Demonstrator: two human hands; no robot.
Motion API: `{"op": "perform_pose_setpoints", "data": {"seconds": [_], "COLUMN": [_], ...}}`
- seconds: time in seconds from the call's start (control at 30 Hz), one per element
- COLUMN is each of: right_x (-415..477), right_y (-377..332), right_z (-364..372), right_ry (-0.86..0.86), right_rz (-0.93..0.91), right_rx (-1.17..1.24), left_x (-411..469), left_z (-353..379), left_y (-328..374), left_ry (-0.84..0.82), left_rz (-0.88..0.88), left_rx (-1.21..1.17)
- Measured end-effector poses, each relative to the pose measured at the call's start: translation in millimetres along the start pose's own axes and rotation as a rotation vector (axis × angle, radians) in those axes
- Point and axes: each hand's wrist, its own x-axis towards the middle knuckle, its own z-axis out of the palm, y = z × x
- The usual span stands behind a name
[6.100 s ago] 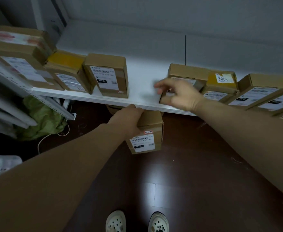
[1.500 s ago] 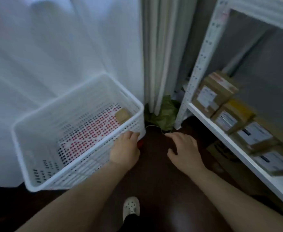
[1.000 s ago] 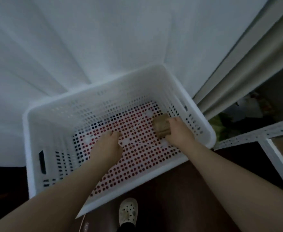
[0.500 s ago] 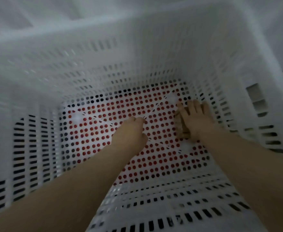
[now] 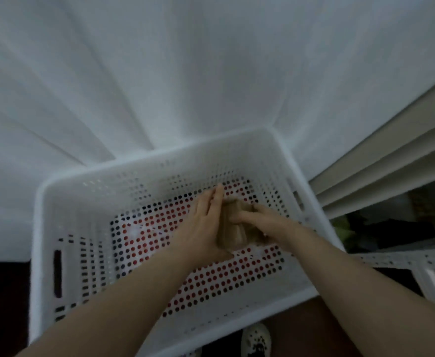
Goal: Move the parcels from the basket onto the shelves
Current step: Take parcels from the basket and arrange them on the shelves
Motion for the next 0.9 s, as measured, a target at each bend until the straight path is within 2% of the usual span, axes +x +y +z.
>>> {"op": "perform_pose_setpoints", "data": {"seconds": [0.1,0.23,0.4,0.57,0.73,0.9], "right_x": [-86,-194,-319,-434,-536,-625], "right_y": [-12,5,42,92,171,261], "right_z": [-10,-28,-33,-19,7,44], "right_ry": [0.076,0.275,0.315,0.513,0.619,0.723], "right_rz": [-0.077,-0.199,-0.381,-0.483,-0.588,-0.649], "right_rx": [0.181,0.633,0.813,0.887,0.937,0.948], "left_x": [-25,-67,-128,-193,-281,-370], "left_z": [-48,-93,-116,-110,-82,-34], "left_y": [31,77,158,232,303,359], "left_ry": [-0.002,-0.114,-0.302,-0.420,-0.515,-0.627], "left_rz": [0.056,0.002,0.024,0.145,0.283,0.341], "left_rx": [-0.126,-0.638,-0.911,-0.928,-0.903,-0.875]}}
